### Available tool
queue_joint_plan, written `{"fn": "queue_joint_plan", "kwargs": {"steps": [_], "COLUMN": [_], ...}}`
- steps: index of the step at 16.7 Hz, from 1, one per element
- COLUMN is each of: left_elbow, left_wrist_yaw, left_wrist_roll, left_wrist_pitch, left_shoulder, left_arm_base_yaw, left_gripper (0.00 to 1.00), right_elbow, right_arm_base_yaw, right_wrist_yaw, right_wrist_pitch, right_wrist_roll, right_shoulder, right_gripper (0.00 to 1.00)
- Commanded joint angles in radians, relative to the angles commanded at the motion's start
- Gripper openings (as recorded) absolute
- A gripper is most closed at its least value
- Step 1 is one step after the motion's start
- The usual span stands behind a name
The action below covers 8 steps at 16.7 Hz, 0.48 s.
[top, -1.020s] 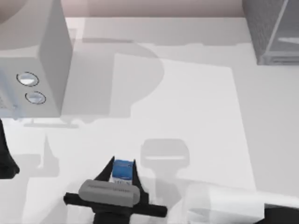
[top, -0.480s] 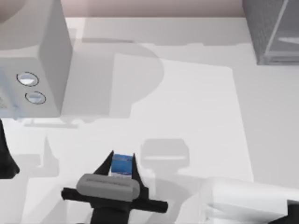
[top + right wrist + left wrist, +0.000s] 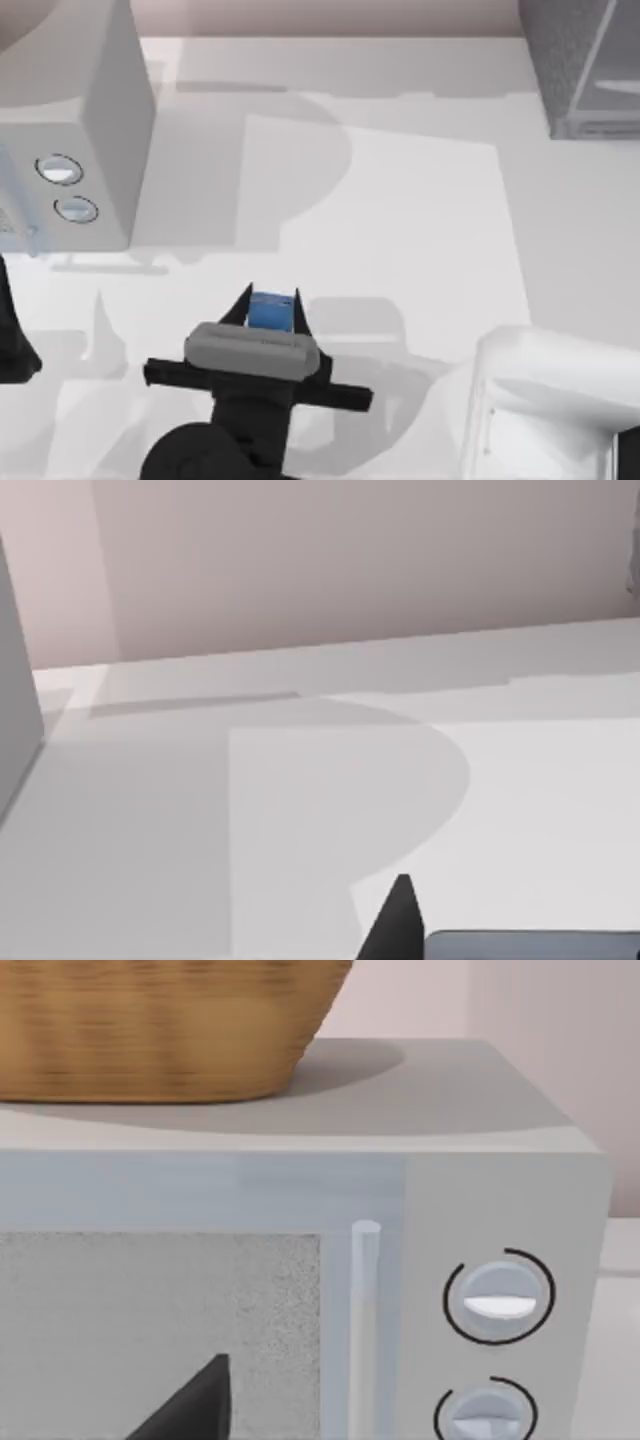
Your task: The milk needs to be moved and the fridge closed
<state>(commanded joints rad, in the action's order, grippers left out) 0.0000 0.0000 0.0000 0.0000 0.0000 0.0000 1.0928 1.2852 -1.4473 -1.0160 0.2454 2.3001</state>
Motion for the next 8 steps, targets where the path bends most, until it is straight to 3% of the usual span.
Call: {"fn": "queue_joint_plan", "kwargs": {"steps": [8], "left_elbow": [0.000], "left_wrist_yaw": [0.000], "left_wrist_roll": [0.000], "left_wrist_pitch": [0.000], "left_shoulder": [0.000], "left_arm_base_yaw": [0.000], "left_gripper": [1.00], "right_elbow": [-0.183], "right_arm_base_yaw": [-0.363], "right_wrist_yaw": [0.388], "right_wrist_pitch": [-0.032], "right_wrist_roll": [-0.050], "right_shoulder": [-0.223], "right_gripper": [0.00]}}
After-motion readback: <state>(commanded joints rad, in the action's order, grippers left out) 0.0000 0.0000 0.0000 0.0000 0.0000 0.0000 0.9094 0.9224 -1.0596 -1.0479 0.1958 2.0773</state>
